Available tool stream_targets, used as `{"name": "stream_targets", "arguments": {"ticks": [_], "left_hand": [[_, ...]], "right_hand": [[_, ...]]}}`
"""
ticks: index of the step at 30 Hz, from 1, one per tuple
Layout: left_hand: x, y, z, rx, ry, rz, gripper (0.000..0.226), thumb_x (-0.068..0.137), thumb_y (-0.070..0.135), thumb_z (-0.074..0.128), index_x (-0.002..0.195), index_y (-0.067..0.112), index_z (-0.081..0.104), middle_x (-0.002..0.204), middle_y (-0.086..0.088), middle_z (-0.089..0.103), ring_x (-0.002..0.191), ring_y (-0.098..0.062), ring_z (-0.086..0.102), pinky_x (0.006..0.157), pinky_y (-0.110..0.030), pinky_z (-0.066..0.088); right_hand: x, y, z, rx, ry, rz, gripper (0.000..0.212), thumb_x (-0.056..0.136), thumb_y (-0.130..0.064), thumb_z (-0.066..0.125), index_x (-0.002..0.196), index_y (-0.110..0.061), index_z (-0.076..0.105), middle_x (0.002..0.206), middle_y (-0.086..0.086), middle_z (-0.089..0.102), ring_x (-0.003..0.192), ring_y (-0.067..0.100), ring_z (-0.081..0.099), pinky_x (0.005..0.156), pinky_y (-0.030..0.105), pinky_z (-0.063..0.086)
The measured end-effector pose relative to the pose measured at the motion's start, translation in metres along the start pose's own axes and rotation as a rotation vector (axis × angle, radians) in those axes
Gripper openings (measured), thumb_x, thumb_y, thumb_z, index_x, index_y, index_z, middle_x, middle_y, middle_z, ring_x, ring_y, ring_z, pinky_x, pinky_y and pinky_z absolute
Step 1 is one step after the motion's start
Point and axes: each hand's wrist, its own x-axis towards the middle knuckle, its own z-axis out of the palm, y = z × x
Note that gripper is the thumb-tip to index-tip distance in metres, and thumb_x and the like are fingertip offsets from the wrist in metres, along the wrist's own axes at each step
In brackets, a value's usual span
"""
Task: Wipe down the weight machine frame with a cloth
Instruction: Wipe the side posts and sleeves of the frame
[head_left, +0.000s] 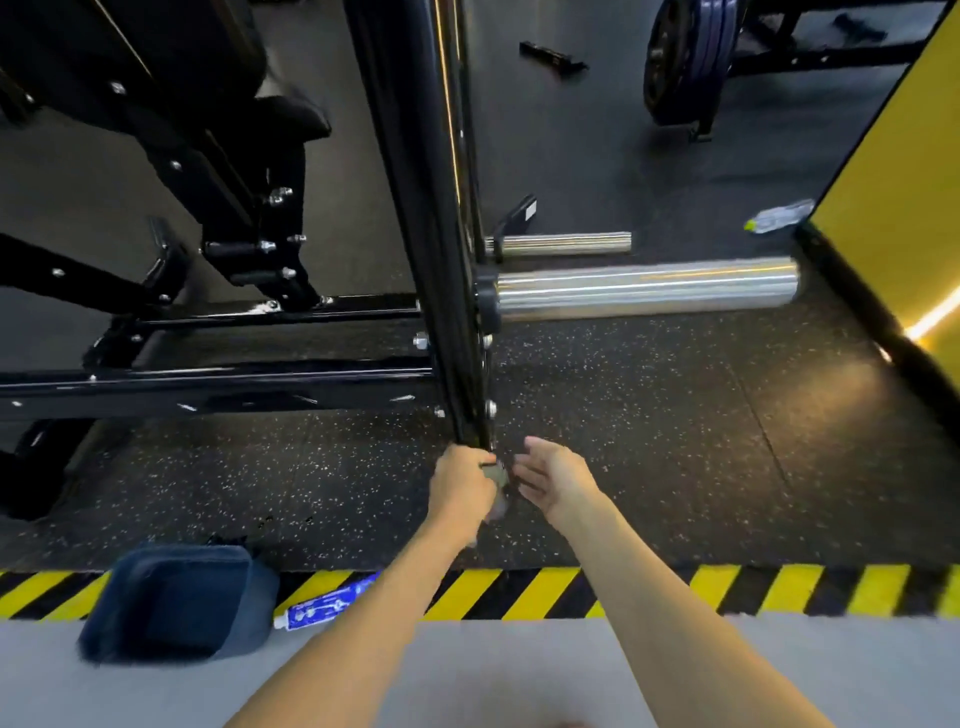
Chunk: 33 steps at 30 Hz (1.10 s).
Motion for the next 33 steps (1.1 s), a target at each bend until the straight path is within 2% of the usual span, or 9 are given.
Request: {"name": "stream_targets", "arguments": {"ticks": [2,5,8,16,19,21,25,29,33], "left_hand": [[-0.021,0.020,-0.030,-0.287,-0.225,-0.155,0.048,0.085,-0.010,0.056,0.125,0.015,0.063,0.107,-0.006,0.061,0.096,-0.021,0.058,0.078,-0.025,0.046],[-0.058,0.068,-0.081,-0.654,-0.432,-0.274,0.055,0.082,-0.020,0.055,0.126,0.011,0.059,0.107,-0.015,0.061,0.093,-0.028,0.062,0.081,-0.034,0.052],[-0.106,0.126,-0.130,-0.870,-0.555,-0.306,0.047,0.084,-0.019,0.050,0.117,0.013,0.059,0.101,-0.013,0.065,0.087,-0.025,0.064,0.069,-0.031,0.056],[-0.220,0.251,-0.220,-0.963,-0.664,-0.367,0.038,0.096,0.002,0.046,0.132,0.009,0.051,0.125,-0.016,0.060,0.106,-0.028,0.061,0.076,-0.039,0.052],[-0.246,0.288,-0.232,-0.987,-0.660,-0.368,0.036,0.096,0.002,0.044,0.132,0.007,0.050,0.121,-0.015,0.061,0.105,-0.027,0.061,0.076,-0.040,0.052],[-0.254,0.313,-0.235,-0.970,-0.611,-0.335,0.039,0.094,-0.003,0.046,0.132,0.007,0.049,0.122,-0.014,0.060,0.103,-0.025,0.061,0.076,-0.040,0.052],[-0.268,0.355,-0.222,-0.887,-0.510,-0.298,0.049,0.092,-0.004,0.052,0.137,0.012,0.046,0.123,-0.010,0.059,0.109,-0.025,0.057,0.079,-0.039,0.050],[-0.294,0.401,-0.195,-0.844,-0.627,-0.427,0.042,0.095,0.041,0.053,0.128,0.015,0.048,0.118,-0.008,0.059,0.115,-0.027,0.052,0.108,-0.054,0.026],[-0.311,0.443,-0.173,-1.178,-0.757,-0.516,0.056,0.087,0.054,0.056,0.117,0.007,0.063,0.117,-0.016,0.065,0.109,-0.032,0.062,0.098,-0.046,0.046]], "right_hand": [[-0.038,-0.014,-0.011,0.002,0.009,0.039,0.029,0.099,-0.015,0.046,0.126,-0.011,0.057,0.117,0.012,0.061,0.116,0.028,0.056,0.095,0.038,0.042],[-0.102,-0.038,-0.030,-0.037,0.023,0.079,0.034,0.093,-0.024,0.058,0.125,-0.012,0.057,0.109,0.008,0.059,0.103,0.024,0.055,0.091,0.038,0.040],[-0.180,-0.067,-0.047,0.001,-0.058,0.150,0.045,0.090,-0.039,0.063,0.126,-0.012,0.056,0.124,0.011,0.058,0.111,0.026,0.058,0.092,0.039,0.046],[-0.386,-0.158,-0.076,0.160,-0.207,0.093,0.050,0.093,-0.052,0.050,0.125,-0.014,0.059,0.123,0.008,0.065,0.109,0.022,0.063,0.085,0.037,0.053],[-0.422,-0.190,-0.091,0.123,-0.190,0.025,0.038,0.092,-0.023,0.063,0.125,-0.005,0.059,0.111,0.009,0.069,0.096,0.022,0.067,0.076,0.034,0.057],[-0.424,-0.207,-0.104,0.059,-0.100,-0.004,0.049,0.083,-0.005,0.072,0.128,0.003,0.053,0.108,0.012,0.069,0.090,0.024,0.069,0.072,0.036,0.059],[-0.426,-0.241,-0.140,-0.017,0.013,-0.037,0.070,0.072,-0.001,0.081,0.133,0.005,0.046,0.115,0.020,0.065,0.099,0.032,0.068,0.084,0.051,0.056],[-0.461,-0.281,-0.175,-0.162,-0.124,-0.089,0.046,0.083,-0.006,0.072,0.126,0.004,0.055,0.117,0.020,0.066,0.096,0.029,0.066,0.090,0.042,0.054],[-0.493,-0.323,-0.212,-0.336,-0.451,0.025,0.038,0.092,-0.018,0.064,0.127,-0.004,0.059,0.117,0.012,0.067,0.105,0.026,0.067,0.089,0.033,0.054]]}}
